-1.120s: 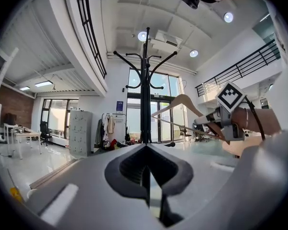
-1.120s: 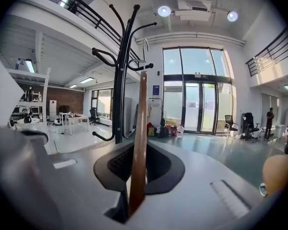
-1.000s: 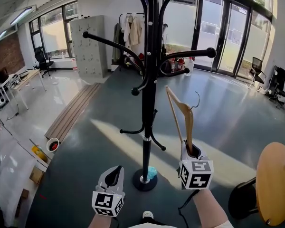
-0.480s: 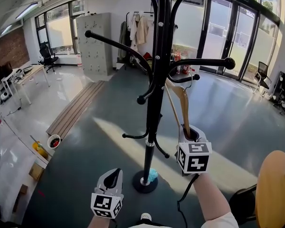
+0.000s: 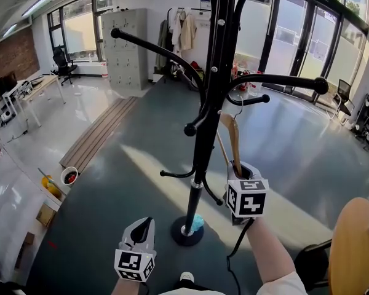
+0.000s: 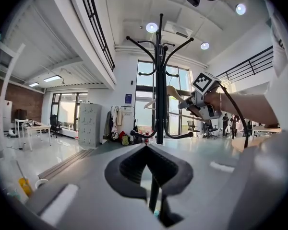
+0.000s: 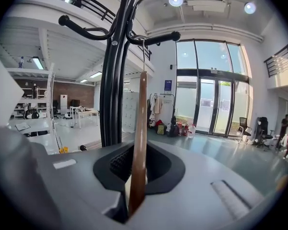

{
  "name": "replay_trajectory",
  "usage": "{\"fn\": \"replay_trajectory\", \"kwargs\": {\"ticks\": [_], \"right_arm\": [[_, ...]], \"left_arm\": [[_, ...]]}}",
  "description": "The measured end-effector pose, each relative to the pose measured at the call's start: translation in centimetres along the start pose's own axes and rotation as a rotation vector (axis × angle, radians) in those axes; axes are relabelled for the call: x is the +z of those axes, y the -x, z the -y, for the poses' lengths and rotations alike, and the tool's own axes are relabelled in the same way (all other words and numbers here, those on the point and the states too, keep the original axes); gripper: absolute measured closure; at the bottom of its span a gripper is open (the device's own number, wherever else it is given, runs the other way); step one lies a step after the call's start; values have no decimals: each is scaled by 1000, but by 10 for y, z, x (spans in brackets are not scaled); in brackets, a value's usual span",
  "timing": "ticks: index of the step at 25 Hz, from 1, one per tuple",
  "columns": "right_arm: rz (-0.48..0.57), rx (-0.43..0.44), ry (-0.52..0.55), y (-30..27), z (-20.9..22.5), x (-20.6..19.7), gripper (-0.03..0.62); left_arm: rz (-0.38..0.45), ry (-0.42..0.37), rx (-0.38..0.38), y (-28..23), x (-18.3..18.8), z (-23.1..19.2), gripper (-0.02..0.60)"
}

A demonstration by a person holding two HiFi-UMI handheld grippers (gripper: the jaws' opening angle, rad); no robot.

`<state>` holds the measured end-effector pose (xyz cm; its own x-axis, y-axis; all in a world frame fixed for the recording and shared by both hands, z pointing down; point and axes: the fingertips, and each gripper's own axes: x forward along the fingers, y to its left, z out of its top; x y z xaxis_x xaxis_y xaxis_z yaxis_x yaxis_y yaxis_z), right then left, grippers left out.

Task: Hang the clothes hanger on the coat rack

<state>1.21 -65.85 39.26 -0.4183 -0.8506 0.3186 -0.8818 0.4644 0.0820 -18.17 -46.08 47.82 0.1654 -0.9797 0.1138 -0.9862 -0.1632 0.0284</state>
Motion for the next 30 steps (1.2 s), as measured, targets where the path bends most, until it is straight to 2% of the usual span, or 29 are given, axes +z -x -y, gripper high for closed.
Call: {"fn": "replay_trajectory", "kwargs": {"ticks": [11,13,17,21,27,30], "right_arm": [[22,0,-18,8,-2,-6,523],[44,7,-30,14,-4,-2,496],[109,10,-45,31,-10,8,368],[132,-18,-27,54,-12,10,324],[173,-61,-34,108,-15,2,333],[177,-94,-30,141,-23,-15,342]], "left_arm": [[2,-3,-2,11,-3,0,581],[6,-6,-2,15,-2,0,581],[16,-11,-12,24,0,-1,581],[22,-12,-30,31,4,1,581],[39,-20,-74,46,10,17,581],[45,-24,-98,60,8,23,581]]}}
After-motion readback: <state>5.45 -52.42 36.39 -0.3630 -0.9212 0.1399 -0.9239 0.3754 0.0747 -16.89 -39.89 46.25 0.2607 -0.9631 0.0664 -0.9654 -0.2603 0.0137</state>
